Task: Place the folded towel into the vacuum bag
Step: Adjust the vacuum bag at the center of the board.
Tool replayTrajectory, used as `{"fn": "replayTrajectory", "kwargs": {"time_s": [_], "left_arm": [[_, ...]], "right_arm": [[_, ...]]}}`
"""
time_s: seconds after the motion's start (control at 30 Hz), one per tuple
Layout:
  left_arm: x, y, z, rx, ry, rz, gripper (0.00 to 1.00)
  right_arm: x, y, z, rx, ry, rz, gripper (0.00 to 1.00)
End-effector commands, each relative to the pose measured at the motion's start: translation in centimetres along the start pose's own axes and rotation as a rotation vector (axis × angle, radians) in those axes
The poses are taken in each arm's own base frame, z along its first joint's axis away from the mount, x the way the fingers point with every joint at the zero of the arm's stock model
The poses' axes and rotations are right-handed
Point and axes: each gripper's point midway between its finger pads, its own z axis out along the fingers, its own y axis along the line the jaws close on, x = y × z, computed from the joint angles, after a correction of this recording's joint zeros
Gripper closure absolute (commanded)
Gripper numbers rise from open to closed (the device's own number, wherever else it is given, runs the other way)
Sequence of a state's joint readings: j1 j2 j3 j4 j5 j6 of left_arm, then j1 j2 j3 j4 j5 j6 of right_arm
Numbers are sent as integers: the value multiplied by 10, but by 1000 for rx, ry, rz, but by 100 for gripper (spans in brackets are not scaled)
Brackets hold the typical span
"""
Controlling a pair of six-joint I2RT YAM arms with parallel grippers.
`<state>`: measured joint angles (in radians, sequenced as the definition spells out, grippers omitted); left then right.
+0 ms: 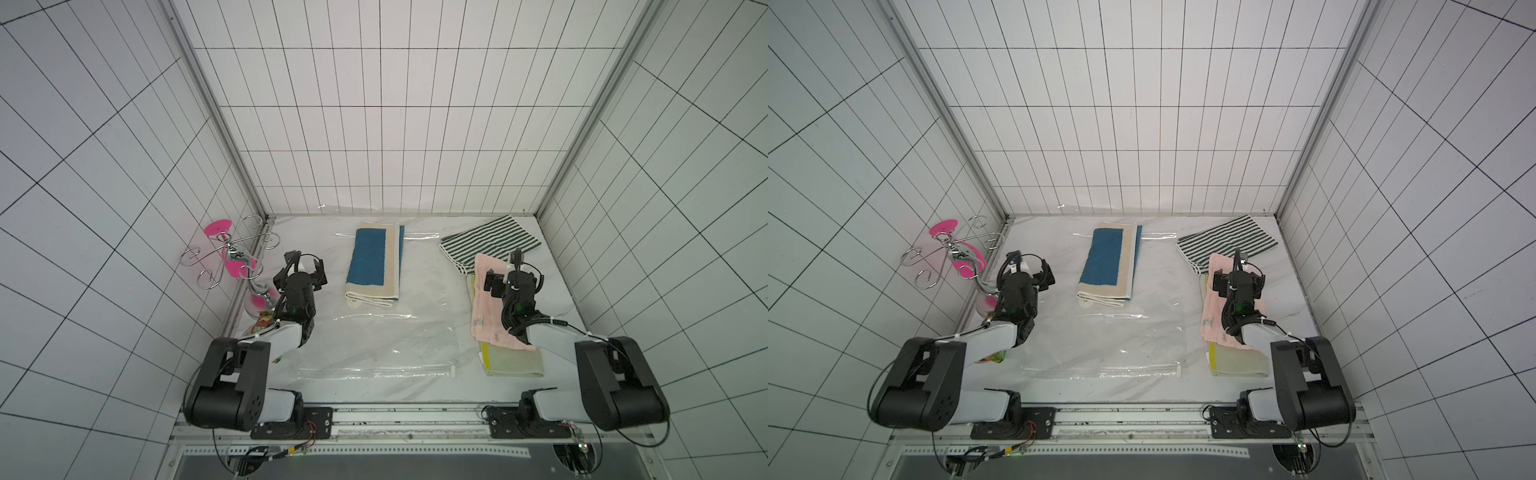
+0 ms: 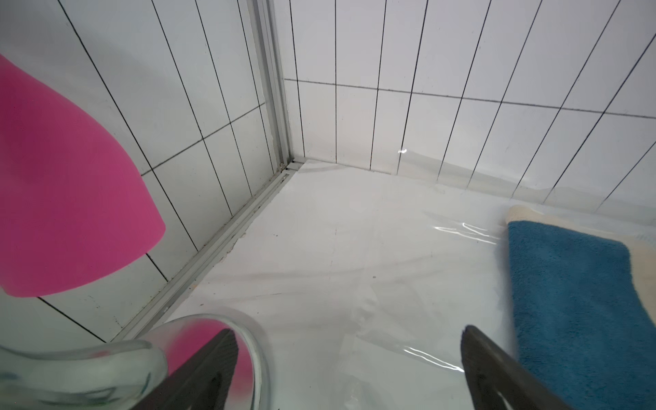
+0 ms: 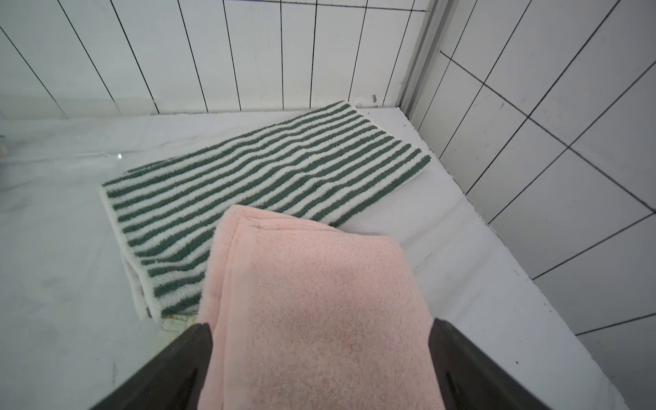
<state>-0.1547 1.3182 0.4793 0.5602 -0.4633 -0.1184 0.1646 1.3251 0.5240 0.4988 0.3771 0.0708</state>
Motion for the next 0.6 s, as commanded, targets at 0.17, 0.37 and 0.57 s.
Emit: {"fn": "replayTrajectory", "kwargs": {"time_s": [0.17, 0.37, 0.57], "left_arm": [[-53, -19, -49, -45, 95, -170, 1], [-29, -50, -61, 331, 443, -606, 6], [-8, -71, -93, 315, 537, -383, 15]], "right_arm": [[-42, 41, -46, -97, 342, 161, 1], [4, 123, -73, -506, 640, 367, 17], [79, 155, -113, -385, 774, 100, 21]]}}
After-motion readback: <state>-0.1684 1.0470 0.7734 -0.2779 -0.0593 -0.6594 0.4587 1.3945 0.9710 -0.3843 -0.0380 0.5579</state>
